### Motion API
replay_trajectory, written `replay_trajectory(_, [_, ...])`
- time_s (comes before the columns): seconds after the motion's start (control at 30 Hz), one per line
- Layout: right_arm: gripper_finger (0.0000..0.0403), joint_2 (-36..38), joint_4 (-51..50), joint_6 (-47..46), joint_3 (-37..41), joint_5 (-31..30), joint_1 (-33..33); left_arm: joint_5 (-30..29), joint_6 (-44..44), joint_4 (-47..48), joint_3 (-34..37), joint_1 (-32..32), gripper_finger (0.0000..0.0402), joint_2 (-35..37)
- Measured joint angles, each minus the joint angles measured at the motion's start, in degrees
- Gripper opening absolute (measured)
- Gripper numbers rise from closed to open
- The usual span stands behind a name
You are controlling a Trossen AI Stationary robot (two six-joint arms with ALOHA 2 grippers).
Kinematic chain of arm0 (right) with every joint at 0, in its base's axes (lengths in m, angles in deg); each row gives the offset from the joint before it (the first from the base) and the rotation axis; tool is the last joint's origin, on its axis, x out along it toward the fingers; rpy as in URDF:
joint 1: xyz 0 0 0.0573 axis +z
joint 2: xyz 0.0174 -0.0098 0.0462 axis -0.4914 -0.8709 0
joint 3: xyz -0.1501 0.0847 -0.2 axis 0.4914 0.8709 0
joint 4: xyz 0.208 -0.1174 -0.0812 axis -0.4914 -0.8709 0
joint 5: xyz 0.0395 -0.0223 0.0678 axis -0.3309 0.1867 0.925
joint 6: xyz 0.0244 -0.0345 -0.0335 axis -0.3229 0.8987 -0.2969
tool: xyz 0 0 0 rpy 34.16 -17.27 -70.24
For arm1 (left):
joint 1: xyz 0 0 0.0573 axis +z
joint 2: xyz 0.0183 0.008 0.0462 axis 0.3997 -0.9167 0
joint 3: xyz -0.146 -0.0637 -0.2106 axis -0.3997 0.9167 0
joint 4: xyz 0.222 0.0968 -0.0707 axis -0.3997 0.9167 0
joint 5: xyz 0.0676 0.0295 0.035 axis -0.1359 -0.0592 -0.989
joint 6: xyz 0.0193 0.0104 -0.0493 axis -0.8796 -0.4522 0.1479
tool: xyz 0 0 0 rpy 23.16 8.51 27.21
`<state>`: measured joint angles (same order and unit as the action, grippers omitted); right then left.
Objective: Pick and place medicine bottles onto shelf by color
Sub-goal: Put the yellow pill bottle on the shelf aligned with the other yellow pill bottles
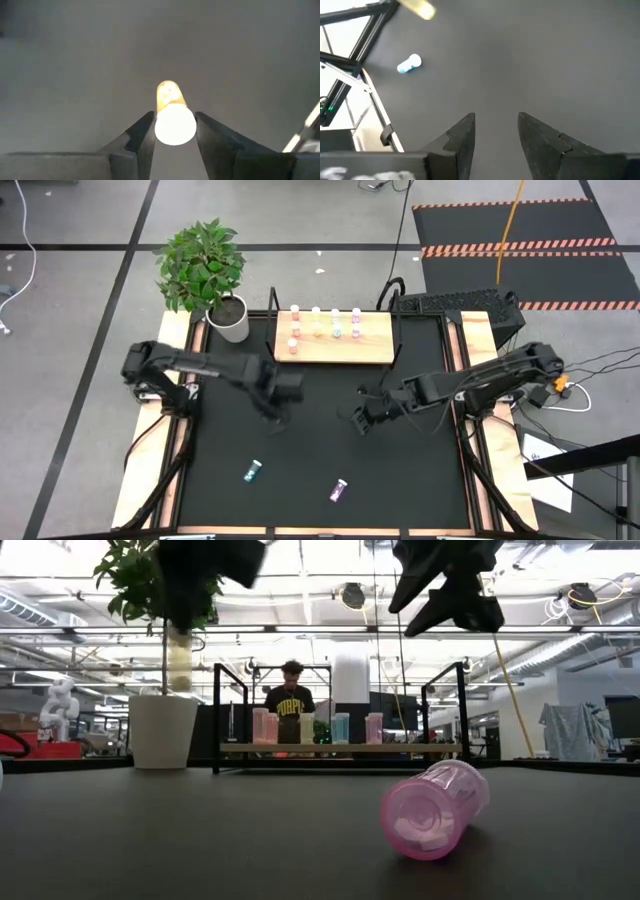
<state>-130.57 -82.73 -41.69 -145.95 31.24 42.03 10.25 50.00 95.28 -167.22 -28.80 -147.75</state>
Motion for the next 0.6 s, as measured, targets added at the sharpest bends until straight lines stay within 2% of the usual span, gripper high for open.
replay_trajectory(0.23, [0.0141, 2.4, -1.6, 7.3, 0.0, 7.6, -4.4, -2.7, -14.5, 9.1, -18.0, 11.3, 0.0136, -12.9])
replay_trajectory(0.43, [0.0141, 2.9, -4.7, 10.4, 0.0, 7.6, -5.5, -6.6, -24.6, 14.2, -34.9, 19.2, 0.0136, -23.2])
replay_trajectory(0.6, [0.0141, 2.9, -7.1, 11.2, 0.2, 7.4, -6.8, -6.9, -30.7, 11.8, -41.7, 25.7, 0.0136, -28.5])
